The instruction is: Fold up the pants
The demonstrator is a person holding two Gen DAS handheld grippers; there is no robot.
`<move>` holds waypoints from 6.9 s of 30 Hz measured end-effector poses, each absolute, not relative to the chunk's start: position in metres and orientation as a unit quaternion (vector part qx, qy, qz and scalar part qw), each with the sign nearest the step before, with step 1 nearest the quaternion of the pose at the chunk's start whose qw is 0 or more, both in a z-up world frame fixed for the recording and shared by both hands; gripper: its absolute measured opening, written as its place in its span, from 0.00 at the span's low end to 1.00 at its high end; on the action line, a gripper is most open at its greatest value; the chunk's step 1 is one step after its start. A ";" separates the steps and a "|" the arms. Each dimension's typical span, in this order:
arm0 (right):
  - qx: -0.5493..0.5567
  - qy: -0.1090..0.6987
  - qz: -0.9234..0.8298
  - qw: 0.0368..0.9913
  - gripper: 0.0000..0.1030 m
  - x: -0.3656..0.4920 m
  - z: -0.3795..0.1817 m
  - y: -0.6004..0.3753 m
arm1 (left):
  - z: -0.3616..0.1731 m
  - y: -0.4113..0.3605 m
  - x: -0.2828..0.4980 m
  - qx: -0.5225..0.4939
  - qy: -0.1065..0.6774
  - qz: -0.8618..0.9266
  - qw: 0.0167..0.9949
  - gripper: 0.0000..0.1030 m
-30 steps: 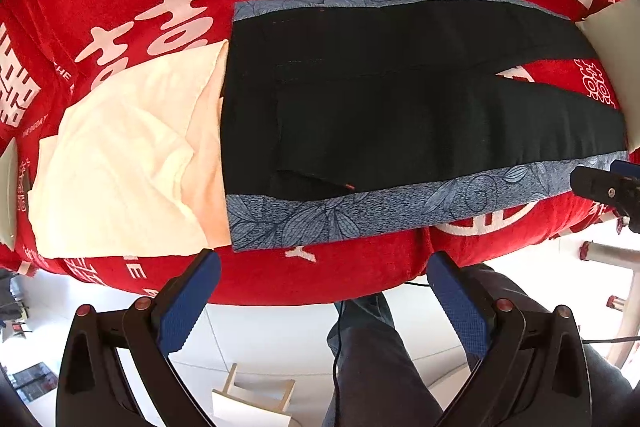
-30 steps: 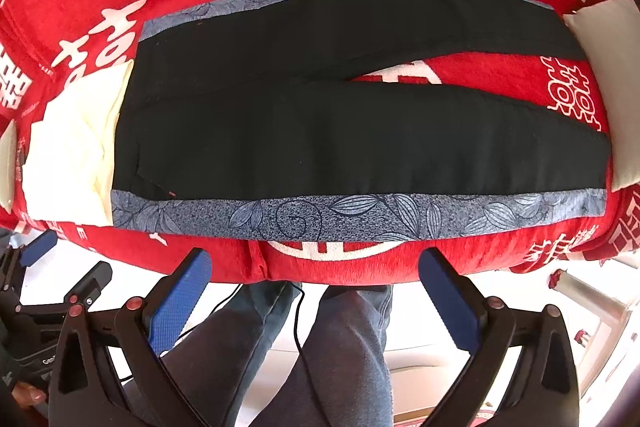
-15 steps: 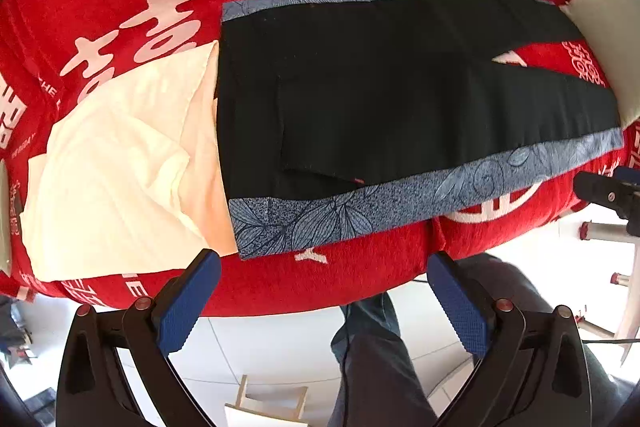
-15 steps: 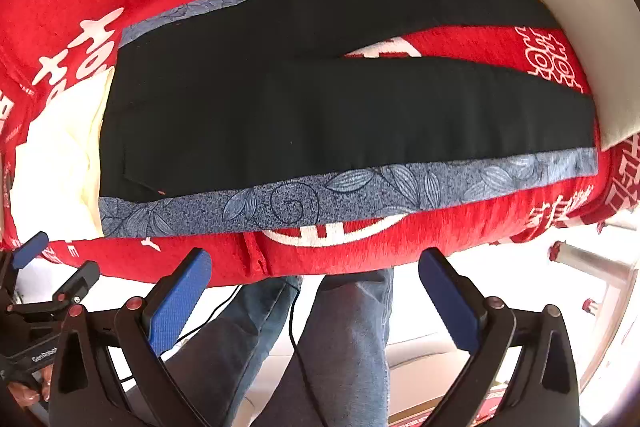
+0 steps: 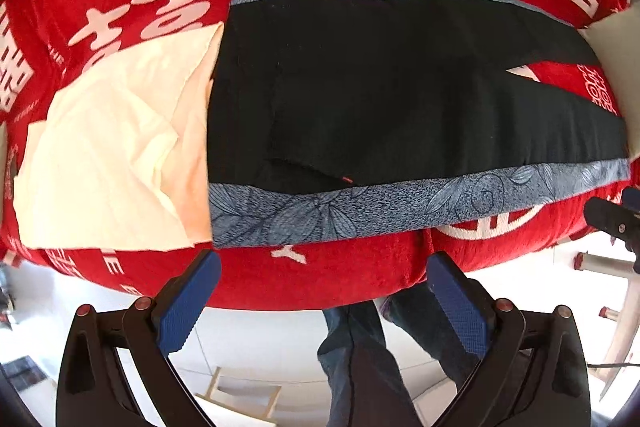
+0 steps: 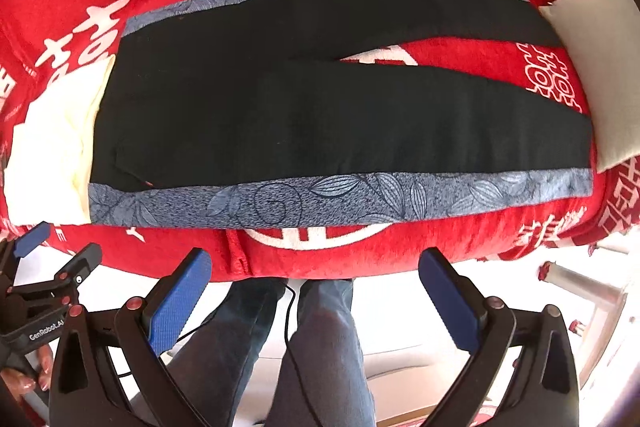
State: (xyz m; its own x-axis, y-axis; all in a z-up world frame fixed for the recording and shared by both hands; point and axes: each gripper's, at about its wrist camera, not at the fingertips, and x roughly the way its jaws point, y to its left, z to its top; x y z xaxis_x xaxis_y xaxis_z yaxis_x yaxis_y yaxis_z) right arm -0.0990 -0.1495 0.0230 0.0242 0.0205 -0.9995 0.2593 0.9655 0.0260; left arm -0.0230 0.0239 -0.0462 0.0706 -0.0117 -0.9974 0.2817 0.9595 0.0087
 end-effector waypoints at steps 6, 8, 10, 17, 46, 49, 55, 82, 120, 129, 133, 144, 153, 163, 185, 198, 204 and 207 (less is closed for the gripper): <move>0.111 0.695 -0.051 0.709 1.00 -0.098 0.000 -0.166 | -0.068 0.007 -0.033 0.090 0.679 -0.071 0.725 1.00; 0.118 0.696 -0.038 0.707 1.00 -0.099 -0.007 -0.171 | -0.072 0.005 -0.037 0.073 0.682 -0.059 0.725 1.00; 0.122 0.694 -0.028 0.709 1.00 -0.101 -0.013 -0.176 | -0.076 0.003 -0.040 0.064 0.684 -0.051 0.725 1.00; 0.192 0.677 0.013 0.710 1.00 -0.111 -0.029 -0.188 | -0.088 0.011 -0.045 0.019 0.677 -0.040 0.735 1.00; 0.612 0.483 0.147 0.609 0.20 -0.134 -0.181 -0.164 | -0.157 0.065 -0.052 -0.224 0.672 -0.158 0.688 0.80; 0.628 0.458 0.168 0.607 0.15 -0.127 -0.165 -0.164 | -0.157 0.073 -0.047 -0.263 0.665 -0.157 0.681 0.80; 0.610 0.443 0.200 0.625 0.15 -0.111 -0.124 -0.164 | -0.152 0.085 -0.022 -0.326 0.638 -0.143 0.683 0.80; 0.676 0.393 0.045 0.622 0.03 -0.159 -0.117 -0.246 | -0.105 0.095 0.027 -0.268 0.638 -0.152 0.705 0.18; 0.395 0.600 0.161 0.677 0.59 0.210 -0.085 -0.300 | -0.073 0.013 0.244 -0.067 0.619 -0.077 0.779 0.83; 0.231 0.663 0.129 0.700 0.42 0.214 -0.109 -0.267 | -0.155 -0.019 0.247 0.045 0.645 -0.008 0.763 0.87; 0.283 0.629 0.148 0.709 0.53 0.202 -0.088 -0.282 | -0.140 -0.028 0.234 0.072 0.647 -0.014 0.759 0.87; 0.321 0.570 0.057 0.755 0.59 0.032 -0.020 -0.349 | -0.100 -0.124 0.151 0.045 0.653 -0.128 0.745 0.87; 0.386 0.566 -0.112 0.720 0.59 -0.161 -0.043 -0.396 | -0.096 -0.219 0.068 0.039 0.655 -0.255 0.710 0.87; 0.445 0.544 -0.131 0.699 0.59 -0.231 -0.093 -0.405 | -0.081 -0.251 0.023 0.071 0.644 -0.310 0.696 0.87; 0.544 0.475 0.056 0.689 0.03 -0.188 -0.049 -0.456 | -0.113 -0.290 0.050 -0.002 0.704 -0.271 0.656 0.87; 0.458 0.472 0.108 0.746 0.03 0.007 0.022 -0.596 | -0.056 -0.321 0.111 0.015 0.637 -0.204 0.743 0.87; 0.400 0.513 0.070 0.756 0.03 0.099 -0.012 -0.651 | -0.071 -0.347 0.149 0.028 0.622 -0.171 0.763 0.87; 0.353 0.552 0.045 0.754 0.06 0.133 -0.044 -0.664 | -0.091 -0.358 0.167 0.027 0.624 -0.151 0.767 0.87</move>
